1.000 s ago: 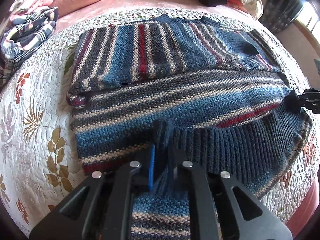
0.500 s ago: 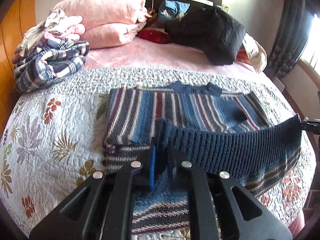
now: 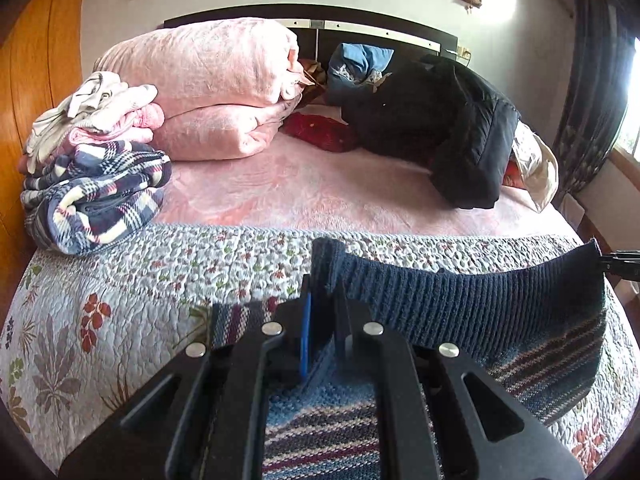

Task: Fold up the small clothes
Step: 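Lift the hem with both tools and fold it over toward the collar, then lay the folded hem on the collar and open both tools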

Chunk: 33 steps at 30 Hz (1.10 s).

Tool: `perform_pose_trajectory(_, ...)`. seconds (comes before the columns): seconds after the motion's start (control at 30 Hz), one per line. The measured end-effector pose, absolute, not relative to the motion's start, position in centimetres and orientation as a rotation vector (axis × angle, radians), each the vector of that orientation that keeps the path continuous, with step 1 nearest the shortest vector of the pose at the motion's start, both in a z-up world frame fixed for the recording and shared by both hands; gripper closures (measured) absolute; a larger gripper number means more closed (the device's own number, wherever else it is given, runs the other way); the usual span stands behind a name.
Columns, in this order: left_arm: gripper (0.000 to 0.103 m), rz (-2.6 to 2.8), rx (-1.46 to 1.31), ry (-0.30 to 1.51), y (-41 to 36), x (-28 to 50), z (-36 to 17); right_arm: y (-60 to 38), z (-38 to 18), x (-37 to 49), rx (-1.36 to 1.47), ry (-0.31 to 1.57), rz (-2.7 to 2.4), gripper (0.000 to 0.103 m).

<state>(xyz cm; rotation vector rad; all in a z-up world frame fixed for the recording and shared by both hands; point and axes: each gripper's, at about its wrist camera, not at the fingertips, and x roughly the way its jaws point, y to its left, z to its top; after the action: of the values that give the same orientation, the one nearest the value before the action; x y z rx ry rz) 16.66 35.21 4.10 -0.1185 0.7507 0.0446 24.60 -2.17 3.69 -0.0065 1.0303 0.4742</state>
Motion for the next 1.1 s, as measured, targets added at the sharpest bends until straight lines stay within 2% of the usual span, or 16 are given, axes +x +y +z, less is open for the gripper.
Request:
perform_pose_trajectory(0.3, 0.095, 0.098, -0.122, 0.888, 35.8, 23.6, -3.4, -0.6, -2.6, 31.0, -0.024, 1.124, 0.396, 0.092)
perform_pose_trajectory(0.53, 0.095, 0.126, -0.131, 1.001, 36.3, 25.9, -8.3, -0.9, -7.9, 33.1, 0.000, 1.205, 0.354, 0.092)
perform_pose_trajectory(0.7, 0.089, 0.151, -0.141, 1.059, 36.6, 26.8, -10.7, -0.9, -10.5, 33.9, 0.013, 1.243, 0.334, 0.091)
perform_pose_trajectory(0.9, 0.079, 0.155, -0.187, 1.071, 37.5, 26.8, -10.8, -1.3, -11.4, 33.9, 0.036, 1.253, 0.315, 0.086)
perform_pose_trajectory(0.97, 0.073, 0.166, -0.200, 1.059, 38.1, 26.3, -9.8, -1.9, -10.5, 33.5, 0.033, 1.234, 0.299, 0.077)
perform_pose_trajectory(1.1, 0.065, 0.122, -0.240, 0.989, 39.2, 24.3, -6.8, -4.5, -7.8, 31.3, 0.079, 1.202, 0.325, 0.074)
